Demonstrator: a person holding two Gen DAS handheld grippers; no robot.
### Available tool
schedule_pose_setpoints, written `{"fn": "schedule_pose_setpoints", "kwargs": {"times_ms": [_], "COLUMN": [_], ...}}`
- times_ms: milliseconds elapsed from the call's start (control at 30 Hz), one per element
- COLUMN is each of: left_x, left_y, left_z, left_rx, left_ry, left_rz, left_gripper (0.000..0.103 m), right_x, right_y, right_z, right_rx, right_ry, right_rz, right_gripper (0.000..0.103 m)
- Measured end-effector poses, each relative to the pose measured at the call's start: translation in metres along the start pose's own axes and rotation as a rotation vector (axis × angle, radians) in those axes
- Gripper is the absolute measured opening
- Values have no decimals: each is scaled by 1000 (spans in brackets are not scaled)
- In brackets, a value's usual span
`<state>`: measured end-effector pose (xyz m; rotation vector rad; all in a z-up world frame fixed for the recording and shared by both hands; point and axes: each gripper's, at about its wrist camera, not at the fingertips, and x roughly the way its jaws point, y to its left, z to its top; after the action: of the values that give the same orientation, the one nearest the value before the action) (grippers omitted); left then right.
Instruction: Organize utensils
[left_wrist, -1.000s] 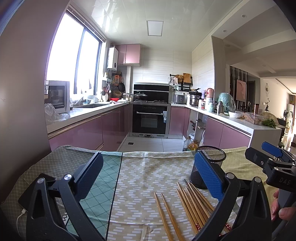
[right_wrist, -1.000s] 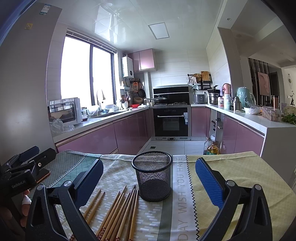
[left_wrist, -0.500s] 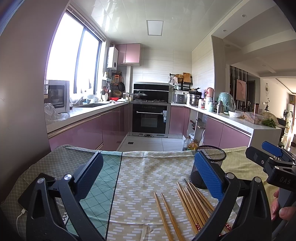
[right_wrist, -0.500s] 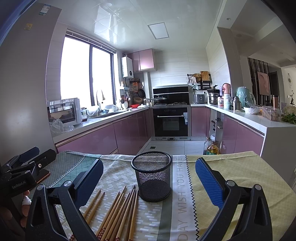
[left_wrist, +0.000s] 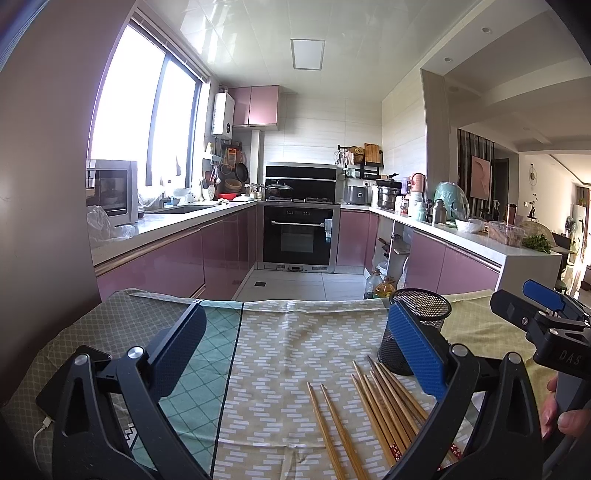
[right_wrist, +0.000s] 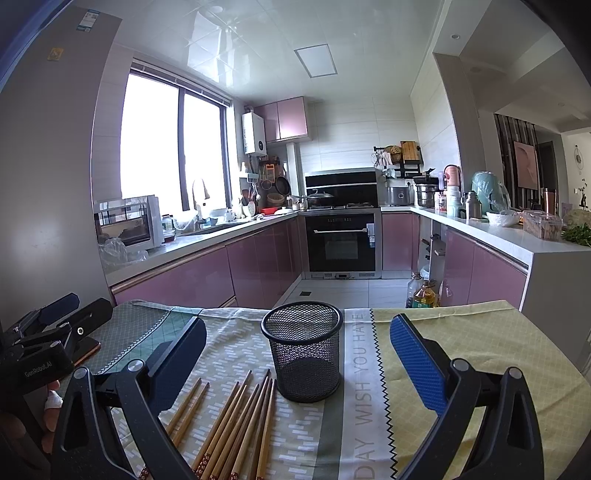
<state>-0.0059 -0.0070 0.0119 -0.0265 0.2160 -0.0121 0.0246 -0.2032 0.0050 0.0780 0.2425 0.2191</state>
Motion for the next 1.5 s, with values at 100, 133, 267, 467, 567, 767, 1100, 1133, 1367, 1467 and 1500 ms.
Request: {"fn": "schedule_pose_setpoints", "kwargs": {"times_ms": [100, 133, 267, 467, 567, 767, 1100, 1133, 1367, 1467, 1500], "left_x": [0, 0, 0, 2, 8, 27, 62, 65, 77, 84, 85], "left_y": [-1, 0, -1, -1, 2, 9, 9, 8, -3, -6, -6], "left_z": [0, 0, 0, -4, -6, -18, -59, -63, -79, -85, -86], "left_rx": [-1, 0, 0, 6, 13, 27, 109, 113, 166, 186, 189], "left_ry": [-1, -1, 1, 18, 42, 176, 433, 452, 549, 594, 606], "left_rz": [-2, 0, 0, -4, -6, -51, -143, -151, -189, -196, -197], "left_gripper": [97, 97, 97, 97, 97, 96, 70, 67, 58, 55, 54], "right_x": [0, 0, 1, 7, 14, 41, 82, 84, 92, 95, 97], "right_y": [1, 1, 1, 1, 0, 3, 0, 1, 6, 6, 6], "right_z": [0, 0, 0, -1, -2, -18, -63, -65, -75, -76, -76], "right_rx": [2, 1, 2, 9, -5, -46, -32, -38, -66, -64, -68], "right_ry": [2, 1, 3, 34, 76, 249, 552, 568, 635, 649, 652], "right_rz": [1, 2, 2, 17, 27, 65, 147, 150, 154, 157, 154], "right_gripper": [96, 96, 96, 96, 96, 96, 63, 59, 47, 45, 44]}}
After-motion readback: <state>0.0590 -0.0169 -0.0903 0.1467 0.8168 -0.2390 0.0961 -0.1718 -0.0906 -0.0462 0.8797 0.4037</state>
